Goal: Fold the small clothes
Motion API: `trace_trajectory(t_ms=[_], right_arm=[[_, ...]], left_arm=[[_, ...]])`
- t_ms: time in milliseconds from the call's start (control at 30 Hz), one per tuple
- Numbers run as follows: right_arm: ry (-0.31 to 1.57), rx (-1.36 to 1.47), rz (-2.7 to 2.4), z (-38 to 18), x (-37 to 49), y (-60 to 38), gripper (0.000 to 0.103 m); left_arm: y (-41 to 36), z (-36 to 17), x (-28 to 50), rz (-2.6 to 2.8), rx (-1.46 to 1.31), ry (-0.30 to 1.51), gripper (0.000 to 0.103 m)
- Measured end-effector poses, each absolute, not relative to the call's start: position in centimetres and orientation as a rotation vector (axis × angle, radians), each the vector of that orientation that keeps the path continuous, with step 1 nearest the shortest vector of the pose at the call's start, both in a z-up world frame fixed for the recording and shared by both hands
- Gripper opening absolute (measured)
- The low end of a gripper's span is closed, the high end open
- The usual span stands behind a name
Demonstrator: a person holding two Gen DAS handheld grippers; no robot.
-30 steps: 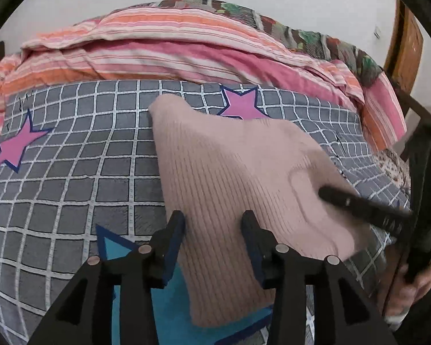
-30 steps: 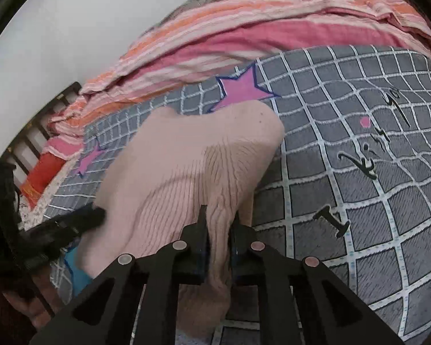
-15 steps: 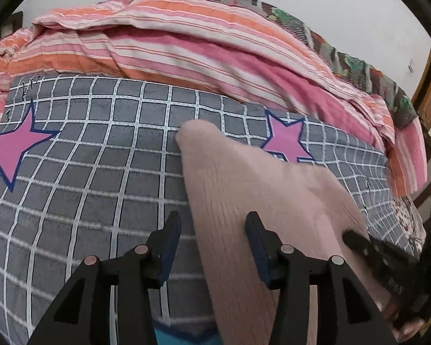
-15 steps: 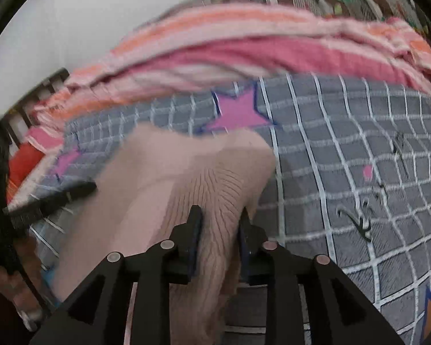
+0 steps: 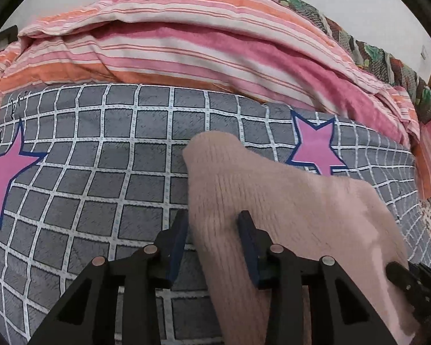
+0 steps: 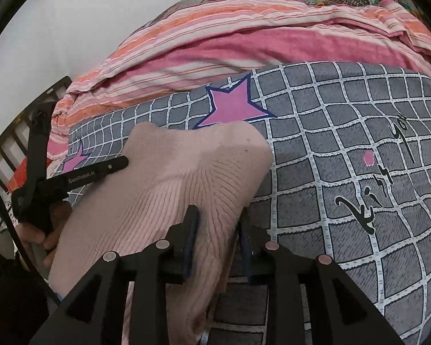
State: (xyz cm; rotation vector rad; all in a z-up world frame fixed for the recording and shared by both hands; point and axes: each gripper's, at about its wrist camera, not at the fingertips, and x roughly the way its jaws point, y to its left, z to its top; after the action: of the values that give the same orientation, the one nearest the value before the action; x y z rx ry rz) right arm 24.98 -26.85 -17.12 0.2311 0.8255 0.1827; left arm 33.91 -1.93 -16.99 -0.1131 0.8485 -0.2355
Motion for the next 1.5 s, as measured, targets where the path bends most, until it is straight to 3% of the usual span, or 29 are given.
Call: trace_trajectory(t_ms=[300,567,1000,1167,1267,1367,1400,1500], right_arm=[[0.81,0.204,0.164,-16.5,24.2,-26.9,0.029],[0.775,0.175,0.149,-15.7,23.0,-27.1,0.029],[0.751,0.171,0.115,-15.6,22.4,-27.8,0.03],[0.737,0.22,0.12,-15.4,22.5,-28.4,0.032],[0.727,0.26,0.145,-15.1,23.1,-28.3,0.04],[0.763,0.297,0.171,-15.7,24.3,-27.9,0.041],[0.776,0.305,0.17,-16.0,24.6,-27.8,0.04],[0.777,0.317,0.182,-16.6,25.0,-27.4,0.014]], left_arm=[[-2.3,-15.5,30.4,-0.288,-0.108,0.828,0.035],[-3.3,-15.1,25.6,-0.281,-0.045,0.791,0.044],[-1.5,-15.1,21.4,-0.296,-0.117,0.75,0.05],[-0.9,-15.2,21.7,-0.296,-0.138,0.737,0.059],[-0.6,-15.6,22.2,-0.316,-0.173,0.753,0.059],[-0.7,-15.7,22.3,-0.323,-0.161,0.749,0.06],[-0.7,-15.7,22.3,-0.325,-0.157,0.747,0.06],[-0.5,-15.8,22.2,-0.331,-0.163,0.75,0.06]])
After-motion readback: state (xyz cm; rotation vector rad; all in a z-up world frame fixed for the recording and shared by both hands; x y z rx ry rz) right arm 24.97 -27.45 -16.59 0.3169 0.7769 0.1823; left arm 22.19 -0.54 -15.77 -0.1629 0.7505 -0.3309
